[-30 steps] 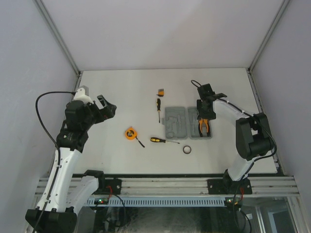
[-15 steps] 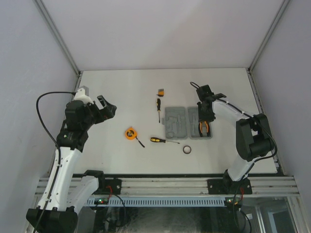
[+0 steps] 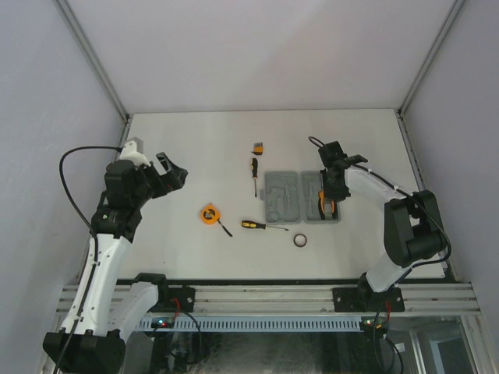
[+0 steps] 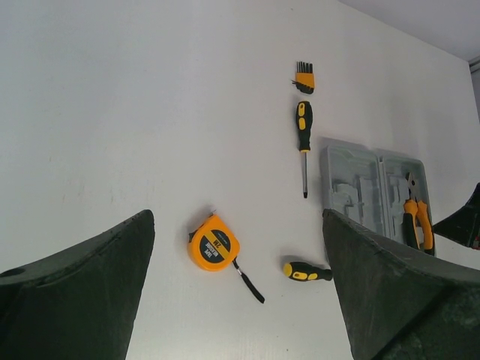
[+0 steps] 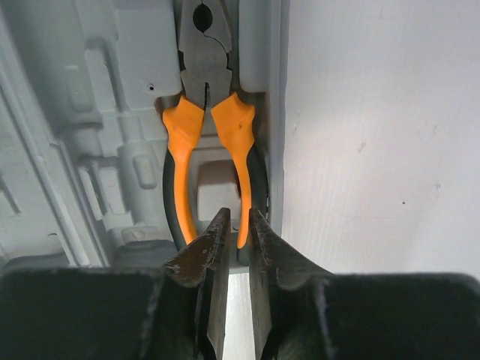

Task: Sort the tools into containers
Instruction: Place the pliers in the storage box.

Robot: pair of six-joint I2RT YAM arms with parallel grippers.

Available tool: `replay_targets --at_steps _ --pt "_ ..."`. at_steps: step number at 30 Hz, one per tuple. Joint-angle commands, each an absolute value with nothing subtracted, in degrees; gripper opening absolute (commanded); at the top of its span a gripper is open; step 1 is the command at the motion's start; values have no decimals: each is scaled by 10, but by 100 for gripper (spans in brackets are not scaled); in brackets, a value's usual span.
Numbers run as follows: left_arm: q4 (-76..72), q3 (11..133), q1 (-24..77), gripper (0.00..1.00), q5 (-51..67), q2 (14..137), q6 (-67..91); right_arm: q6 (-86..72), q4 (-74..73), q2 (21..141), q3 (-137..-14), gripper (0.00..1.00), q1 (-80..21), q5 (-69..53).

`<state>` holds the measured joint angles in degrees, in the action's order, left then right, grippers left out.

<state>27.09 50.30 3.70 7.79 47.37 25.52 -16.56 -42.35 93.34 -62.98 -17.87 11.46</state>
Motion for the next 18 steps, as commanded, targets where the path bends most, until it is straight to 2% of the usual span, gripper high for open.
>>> replay_targets --at_steps 1,18 --pt "244 490 31 95 91 475 264 -160 -420 916 -625 13 -174 109" --pt "242 489 28 95 99 481 266 -172 -438 948 -620 8 -169 120"
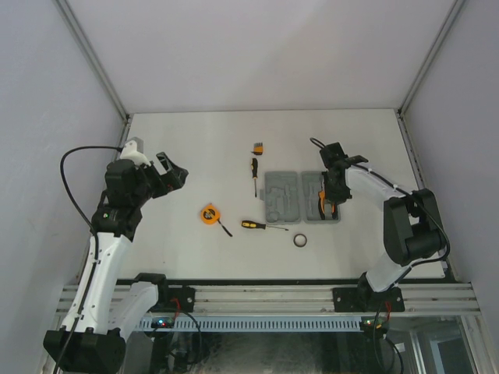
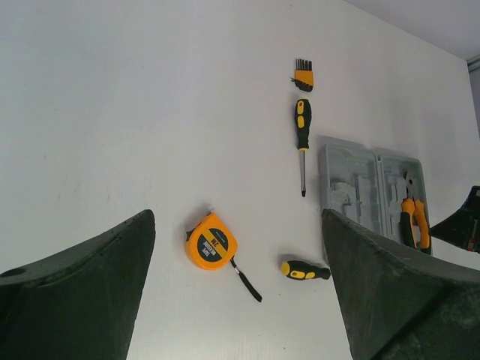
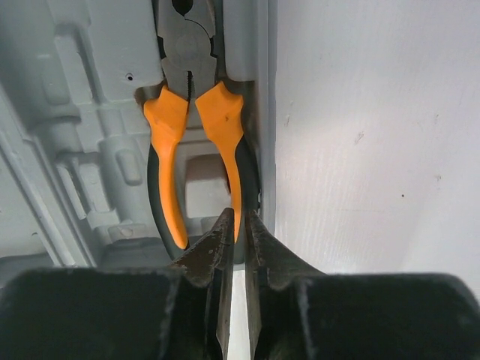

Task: Sort the tools into containers
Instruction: Place the pliers in the storage box.

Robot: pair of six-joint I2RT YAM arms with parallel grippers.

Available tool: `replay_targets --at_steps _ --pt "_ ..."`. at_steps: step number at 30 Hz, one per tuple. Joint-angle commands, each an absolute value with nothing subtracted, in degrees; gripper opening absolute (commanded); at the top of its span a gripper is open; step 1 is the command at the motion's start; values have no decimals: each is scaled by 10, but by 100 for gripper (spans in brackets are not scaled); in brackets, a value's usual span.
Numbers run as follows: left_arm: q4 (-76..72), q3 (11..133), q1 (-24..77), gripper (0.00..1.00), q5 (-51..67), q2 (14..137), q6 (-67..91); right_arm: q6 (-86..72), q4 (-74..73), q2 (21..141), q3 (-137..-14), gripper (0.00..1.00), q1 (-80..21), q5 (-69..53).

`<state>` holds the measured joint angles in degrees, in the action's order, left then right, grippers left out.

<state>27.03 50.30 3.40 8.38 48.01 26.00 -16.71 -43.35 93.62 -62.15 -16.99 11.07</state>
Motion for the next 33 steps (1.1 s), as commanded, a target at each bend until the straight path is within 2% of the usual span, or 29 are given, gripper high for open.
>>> replay_targets --at_steps 1,9,23,30,33 --pt "243 489 28 95 99 481 266 -172 -440 952 -619 8 -169 121" --pt "242 489 24 95 103 483 267 -173 -452 980 -617 0 -171 118" --pt "237 486 17 94 115 489 270 -180 -456 1036 -596 0 -168 100" --pt "236 486 16 94 117 493 270 -186 -449 995 -592 0 -167 115" --pt "236 487 16 94 117 493 270 -186 -434 945 -593 9 -168 115"
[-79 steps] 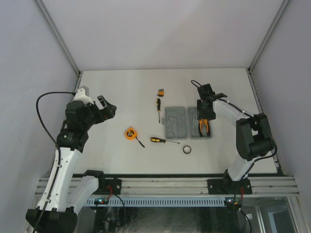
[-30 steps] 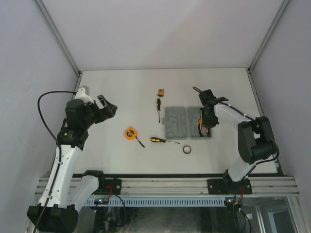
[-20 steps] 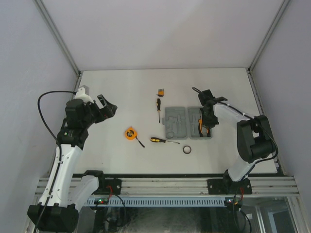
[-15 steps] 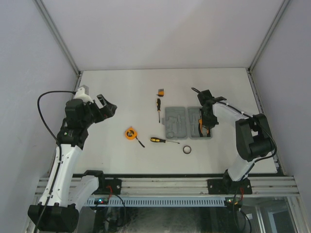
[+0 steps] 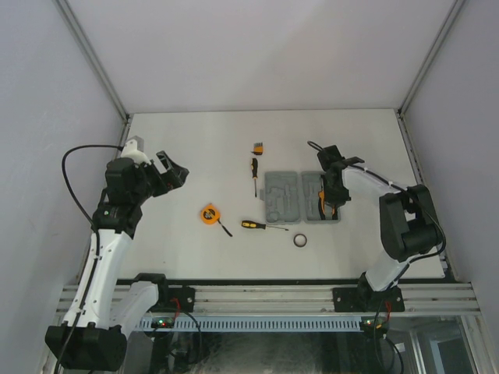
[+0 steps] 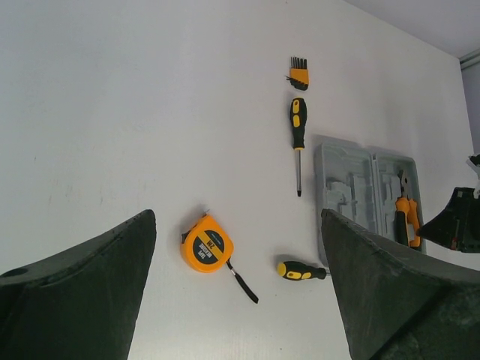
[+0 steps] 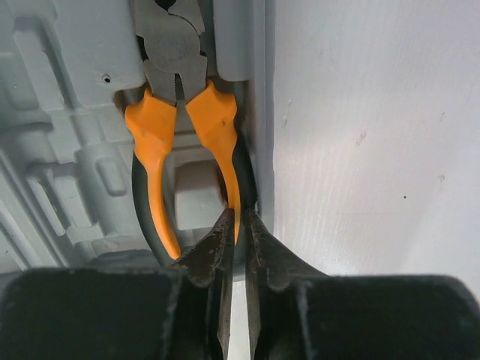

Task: Sort the tools into containers
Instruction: Place the pliers in the storage box.

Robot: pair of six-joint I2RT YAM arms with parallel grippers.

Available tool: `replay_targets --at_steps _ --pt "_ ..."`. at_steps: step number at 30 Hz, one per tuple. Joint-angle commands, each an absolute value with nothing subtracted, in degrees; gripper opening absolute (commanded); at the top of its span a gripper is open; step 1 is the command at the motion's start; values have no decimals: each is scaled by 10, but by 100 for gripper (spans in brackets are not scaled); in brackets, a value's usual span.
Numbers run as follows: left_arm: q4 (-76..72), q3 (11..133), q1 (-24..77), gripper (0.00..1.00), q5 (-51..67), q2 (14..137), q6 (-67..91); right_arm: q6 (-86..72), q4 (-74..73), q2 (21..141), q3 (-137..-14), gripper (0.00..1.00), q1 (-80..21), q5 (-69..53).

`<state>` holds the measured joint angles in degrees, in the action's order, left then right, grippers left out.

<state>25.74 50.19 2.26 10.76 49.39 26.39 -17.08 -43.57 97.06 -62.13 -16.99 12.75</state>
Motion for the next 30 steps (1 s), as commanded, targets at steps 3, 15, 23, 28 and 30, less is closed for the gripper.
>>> replay_targets --at_steps 3,15,23,28,30 --pt "236 486 15 94 119 495 270 -184 -424 897 -597 23 -173 106" --pt "235 486 14 93 121 497 270 -164 -374 890 -631 44 -174 72" --pt "235 486 11 93 120 498 269 -163 -368 950 -676 41 -159 70" --pt "235 487 9 93 122 499 269 -154 -373 979 -690 38 -147 54" --pt "235 486 8 93 122 499 269 -150 -371 986 -691 37 -144 47"
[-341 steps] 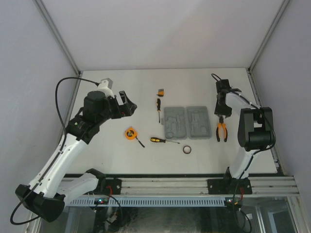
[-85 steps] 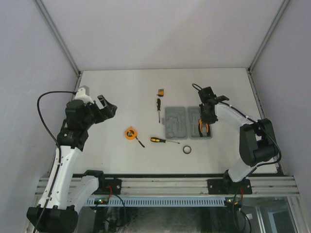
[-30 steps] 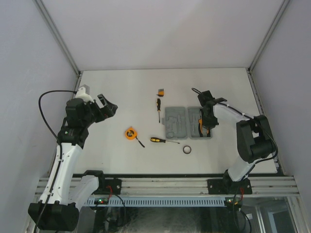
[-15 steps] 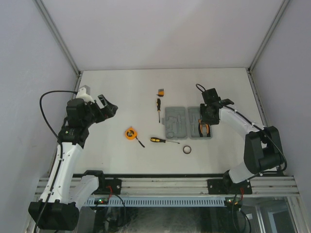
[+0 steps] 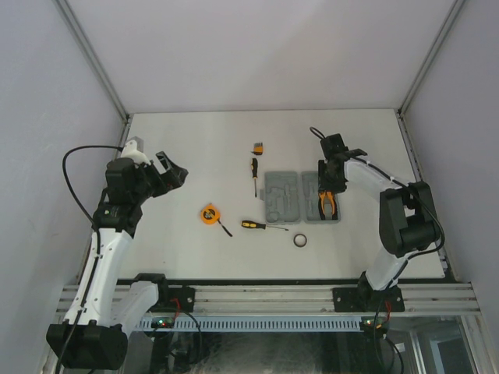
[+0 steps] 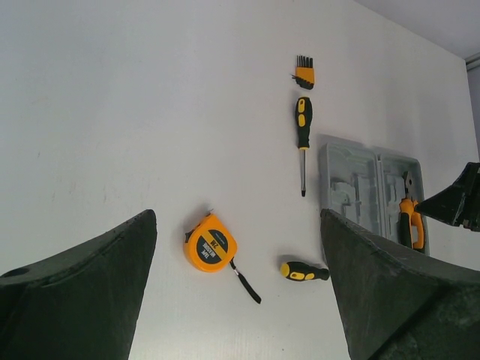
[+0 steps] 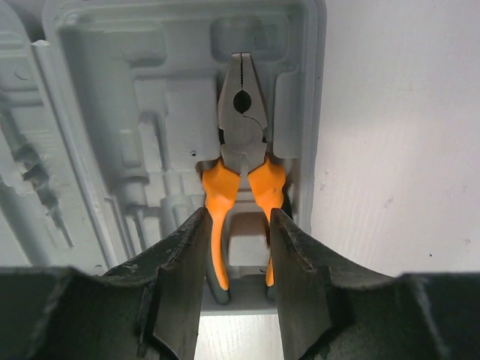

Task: Sort the tools into containers
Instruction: Place the pliers in the storage box.

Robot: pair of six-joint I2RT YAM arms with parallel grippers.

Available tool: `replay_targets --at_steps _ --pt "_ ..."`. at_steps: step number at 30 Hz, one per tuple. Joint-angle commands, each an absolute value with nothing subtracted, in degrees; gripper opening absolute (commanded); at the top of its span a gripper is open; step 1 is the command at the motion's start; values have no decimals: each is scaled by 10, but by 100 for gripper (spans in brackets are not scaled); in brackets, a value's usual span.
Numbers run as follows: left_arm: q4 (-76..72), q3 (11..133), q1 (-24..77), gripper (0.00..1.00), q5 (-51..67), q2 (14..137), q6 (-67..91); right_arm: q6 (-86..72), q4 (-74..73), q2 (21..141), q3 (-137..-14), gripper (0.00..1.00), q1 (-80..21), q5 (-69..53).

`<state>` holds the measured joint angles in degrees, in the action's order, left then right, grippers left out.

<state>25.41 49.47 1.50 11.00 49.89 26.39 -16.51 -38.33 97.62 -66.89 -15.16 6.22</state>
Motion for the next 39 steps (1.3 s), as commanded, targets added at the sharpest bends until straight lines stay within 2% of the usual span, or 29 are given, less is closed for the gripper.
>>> replay_targets --at_steps 1,7,30,35,39 --pt "235 486 7 93 123 499 269 -148 -370 990 -692 37 -144 45" --pt "235 486 5 93 124 499 269 -144 -373 1006 -696 33 -141 45" --pt "235 487 0 93 128 496 271 -148 -456 1081 -698 30 -149 46" --pt "235 488 -13 93 131 496 271 -151 -456 1069 -680 32 -157 51" --pt "235 486 -23 92 129 490 272 -155 -449 1012 -688 39 -157 76"
